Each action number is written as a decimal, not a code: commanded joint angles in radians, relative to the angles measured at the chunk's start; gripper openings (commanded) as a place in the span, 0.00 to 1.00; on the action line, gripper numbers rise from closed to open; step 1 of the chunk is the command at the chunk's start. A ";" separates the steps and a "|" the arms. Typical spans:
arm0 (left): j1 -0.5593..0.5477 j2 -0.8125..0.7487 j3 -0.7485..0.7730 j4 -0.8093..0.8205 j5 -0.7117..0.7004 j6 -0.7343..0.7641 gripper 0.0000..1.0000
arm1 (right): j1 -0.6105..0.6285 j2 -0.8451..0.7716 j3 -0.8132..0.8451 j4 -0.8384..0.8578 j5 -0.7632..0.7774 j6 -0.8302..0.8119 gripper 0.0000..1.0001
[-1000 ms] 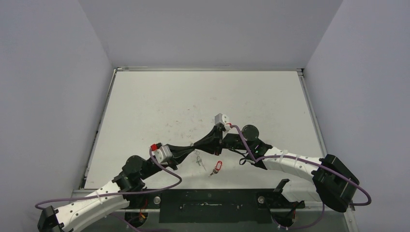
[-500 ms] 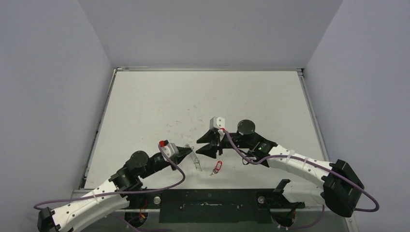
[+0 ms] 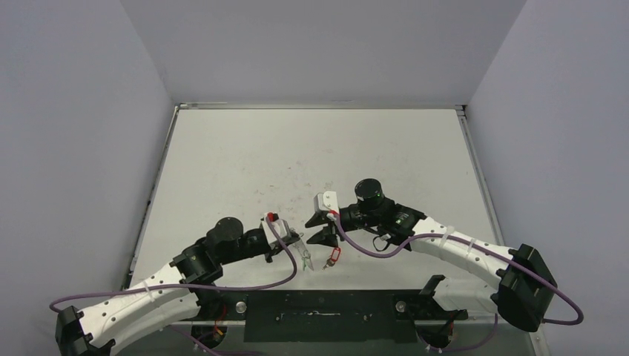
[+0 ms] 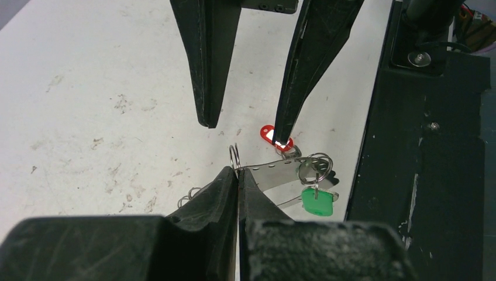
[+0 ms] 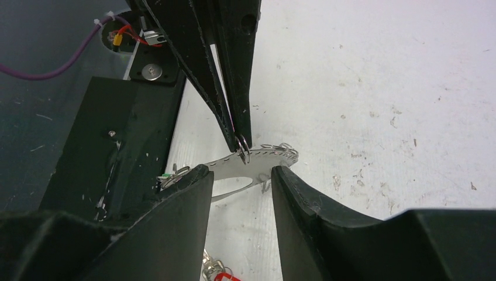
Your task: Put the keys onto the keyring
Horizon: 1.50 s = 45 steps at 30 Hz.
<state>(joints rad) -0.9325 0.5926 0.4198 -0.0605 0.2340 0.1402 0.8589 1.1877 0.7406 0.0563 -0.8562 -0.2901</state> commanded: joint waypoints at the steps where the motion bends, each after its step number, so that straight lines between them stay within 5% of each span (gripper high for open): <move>1: 0.004 0.011 0.066 -0.007 0.042 0.025 0.00 | 0.006 -0.011 0.036 -0.007 -0.031 -0.043 0.42; 3: 0.004 0.012 0.065 -0.019 0.036 0.025 0.00 | 0.005 -0.032 0.022 -0.002 0.006 -0.025 0.47; 8: 0.004 -0.010 0.065 -0.066 0.011 0.025 0.00 | -0.008 -0.121 -0.074 0.078 0.166 0.078 0.76; 15: 0.005 -0.077 0.061 -0.135 -0.022 0.029 0.00 | -0.087 -0.245 -0.204 0.104 0.263 0.248 0.90; 33: 0.004 -0.114 0.054 -0.176 0.012 0.052 0.00 | -0.109 -0.363 -0.369 0.026 0.238 0.317 0.81; 45: 0.004 -0.097 0.052 -0.162 -0.003 0.052 0.00 | -0.109 -0.237 -0.496 0.237 0.382 0.717 0.67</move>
<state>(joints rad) -0.9325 0.4973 0.4274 -0.2676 0.2253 0.1879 0.7521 0.9279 0.2649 0.1741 -0.5232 0.2836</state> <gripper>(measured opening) 0.009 0.691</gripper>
